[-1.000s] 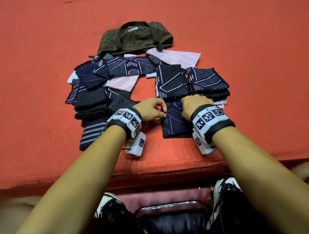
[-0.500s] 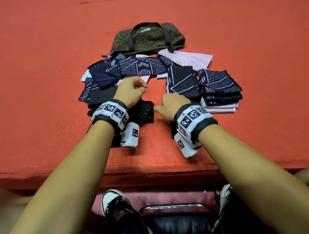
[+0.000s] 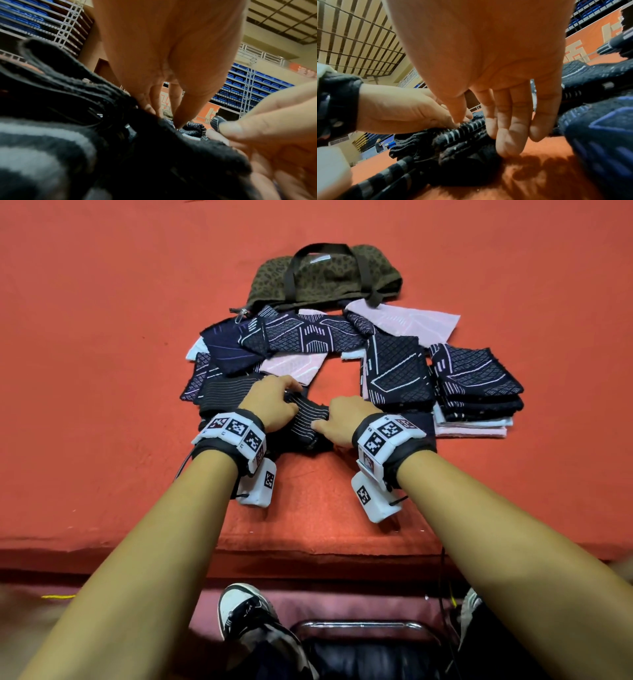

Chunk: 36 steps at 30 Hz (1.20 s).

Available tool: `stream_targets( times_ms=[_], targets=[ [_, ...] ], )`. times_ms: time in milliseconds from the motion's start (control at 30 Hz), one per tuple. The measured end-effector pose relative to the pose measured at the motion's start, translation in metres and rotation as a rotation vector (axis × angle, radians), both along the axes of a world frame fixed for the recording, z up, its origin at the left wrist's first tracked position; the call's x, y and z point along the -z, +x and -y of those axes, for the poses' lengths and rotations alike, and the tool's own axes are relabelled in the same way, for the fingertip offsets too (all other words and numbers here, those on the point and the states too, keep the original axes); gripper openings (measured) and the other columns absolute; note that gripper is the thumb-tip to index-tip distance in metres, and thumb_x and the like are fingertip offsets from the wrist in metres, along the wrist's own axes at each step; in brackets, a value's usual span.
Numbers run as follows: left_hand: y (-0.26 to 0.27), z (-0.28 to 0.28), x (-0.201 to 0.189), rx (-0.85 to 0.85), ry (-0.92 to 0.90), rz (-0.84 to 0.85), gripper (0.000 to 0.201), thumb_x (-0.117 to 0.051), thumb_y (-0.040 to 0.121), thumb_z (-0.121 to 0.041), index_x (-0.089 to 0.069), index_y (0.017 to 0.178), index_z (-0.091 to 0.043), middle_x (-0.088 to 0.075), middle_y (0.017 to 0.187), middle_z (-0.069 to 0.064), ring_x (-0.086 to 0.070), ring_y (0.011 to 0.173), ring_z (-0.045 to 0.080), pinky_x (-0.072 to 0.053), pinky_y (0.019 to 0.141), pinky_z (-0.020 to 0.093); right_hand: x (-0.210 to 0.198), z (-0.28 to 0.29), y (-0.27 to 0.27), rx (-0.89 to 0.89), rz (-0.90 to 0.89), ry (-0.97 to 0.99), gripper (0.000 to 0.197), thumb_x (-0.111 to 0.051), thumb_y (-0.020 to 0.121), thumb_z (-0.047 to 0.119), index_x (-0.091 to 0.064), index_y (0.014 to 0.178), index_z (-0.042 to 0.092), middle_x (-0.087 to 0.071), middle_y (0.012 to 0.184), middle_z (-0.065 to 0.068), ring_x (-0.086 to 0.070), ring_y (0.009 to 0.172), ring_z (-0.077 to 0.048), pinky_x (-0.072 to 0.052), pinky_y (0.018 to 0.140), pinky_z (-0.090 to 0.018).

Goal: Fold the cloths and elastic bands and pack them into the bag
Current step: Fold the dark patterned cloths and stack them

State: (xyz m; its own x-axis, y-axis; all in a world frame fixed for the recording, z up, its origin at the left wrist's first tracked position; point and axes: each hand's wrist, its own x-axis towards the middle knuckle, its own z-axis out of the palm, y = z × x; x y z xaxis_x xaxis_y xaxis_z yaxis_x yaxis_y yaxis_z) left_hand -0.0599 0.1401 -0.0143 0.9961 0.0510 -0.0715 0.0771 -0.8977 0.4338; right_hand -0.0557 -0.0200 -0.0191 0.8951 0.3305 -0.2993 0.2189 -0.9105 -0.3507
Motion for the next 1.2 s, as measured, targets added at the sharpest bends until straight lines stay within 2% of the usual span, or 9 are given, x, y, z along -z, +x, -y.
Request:
stream_targets(
  times_ms=[100,200,300,467,567,667,733,867,1200],
  targets=[
    [0.002,0.0,-0.001,0.014,0.033,-0.008,0.038,-0.057,0.089,-0.011,-0.064,0.125,-0.02,-0.065,0.127,0.006,-0.059,0.117,0.023,-0.038,0.095,0.021,0.003,-0.002,0.0,0.025,0.0,0.016,0.031,-0.055,0.088,0.042,-0.062,0.096,0.012,-0.067,0.105,-0.015,-0.063,0.094,-0.034,-0.051,0.077,-0.034],
    [0.004,-0.003,-0.002,-0.004,0.057,-0.016,0.034,-0.058,0.089,-0.013,-0.067,0.121,-0.02,-0.067,0.109,0.007,-0.062,0.106,0.023,-0.037,0.083,0.019,0.003,0.0,0.004,0.053,0.03,0.04,0.015,-0.055,0.089,0.028,-0.055,0.091,0.013,-0.066,0.106,-0.017,-0.062,0.092,-0.035,-0.052,0.077,-0.034],
    [0.005,-0.005,-0.003,-0.018,0.076,-0.022,0.028,-0.062,0.087,-0.016,-0.072,0.113,-0.021,-0.065,0.095,0.005,-0.062,0.098,0.024,-0.04,0.081,0.021,0.002,0.001,0.008,0.087,0.068,0.106,0.022,-0.055,0.088,0.017,-0.055,0.108,0.007,-0.063,0.113,-0.019,-0.061,0.1,-0.037,-0.052,0.083,-0.036],
    [0.006,-0.006,0.0,-0.018,0.1,-0.016,0.026,-0.063,0.087,-0.017,-0.072,0.111,-0.019,-0.07,0.11,0.009,-0.064,0.102,0.026,-0.046,0.089,0.028,0.006,0.0,0.008,0.096,0.027,0.088,0.05,-0.063,0.085,0.041,-0.049,0.119,0.006,-0.063,0.115,-0.017,-0.062,0.103,-0.036,-0.047,0.076,-0.034],
    [0.007,-0.007,0.0,-0.03,0.089,-0.012,0.022,-0.061,0.088,-0.016,-0.071,0.108,-0.017,-0.069,0.112,0.009,-0.062,0.105,0.026,-0.044,0.087,0.027,0.011,0.0,0.005,0.072,-0.037,0.048,0.048,-0.061,0.086,0.051,-0.059,0.112,0.01,-0.065,0.113,-0.015,-0.062,0.103,-0.033,-0.047,0.079,-0.032],
    [0.005,-0.007,0.002,-0.022,0.098,-0.029,0.025,-0.062,0.088,-0.018,-0.069,0.112,-0.018,-0.068,0.115,0.009,-0.061,0.108,0.025,-0.042,0.088,0.026,0.012,-0.002,0.005,0.067,-0.057,0.105,0.03,-0.059,0.09,0.042,-0.059,0.099,0.013,-0.066,0.109,-0.013,-0.061,0.095,-0.031,-0.044,0.073,-0.027],
    [0.005,-0.006,0.003,-0.011,0.095,-0.047,0.029,-0.062,0.088,-0.019,-0.067,0.117,-0.02,-0.067,0.117,0.008,-0.06,0.11,0.024,-0.042,0.09,0.026,0.013,-0.005,0.005,0.076,-0.058,0.137,0.026,-0.059,0.09,0.036,-0.056,0.1,0.011,-0.065,0.111,-0.014,-0.061,0.095,-0.031,-0.045,0.073,-0.028],
    [0.004,-0.006,0.003,-0.006,0.08,-0.049,0.031,-0.061,0.087,-0.019,-0.067,0.117,-0.022,-0.068,0.116,0.007,-0.062,0.108,0.023,-0.046,0.094,0.028,0.018,-0.008,0.005,0.127,-0.089,0.159,0.048,-0.064,0.087,0.034,-0.051,0.122,0.003,-0.063,0.117,-0.016,-0.062,0.102,-0.033,-0.049,0.08,-0.031],
    [0.001,-0.001,0.003,0.037,0.059,-0.039,0.032,-0.062,0.088,-0.016,-0.066,0.119,-0.018,-0.068,0.118,0.006,-0.062,0.108,0.022,-0.041,0.089,0.022,0.021,-0.007,0.004,0.134,-0.065,0.226,0.049,-0.064,0.086,0.025,-0.046,0.125,0.001,-0.062,0.118,-0.016,-0.062,0.103,-0.032,-0.046,0.076,-0.028]
  ],
)
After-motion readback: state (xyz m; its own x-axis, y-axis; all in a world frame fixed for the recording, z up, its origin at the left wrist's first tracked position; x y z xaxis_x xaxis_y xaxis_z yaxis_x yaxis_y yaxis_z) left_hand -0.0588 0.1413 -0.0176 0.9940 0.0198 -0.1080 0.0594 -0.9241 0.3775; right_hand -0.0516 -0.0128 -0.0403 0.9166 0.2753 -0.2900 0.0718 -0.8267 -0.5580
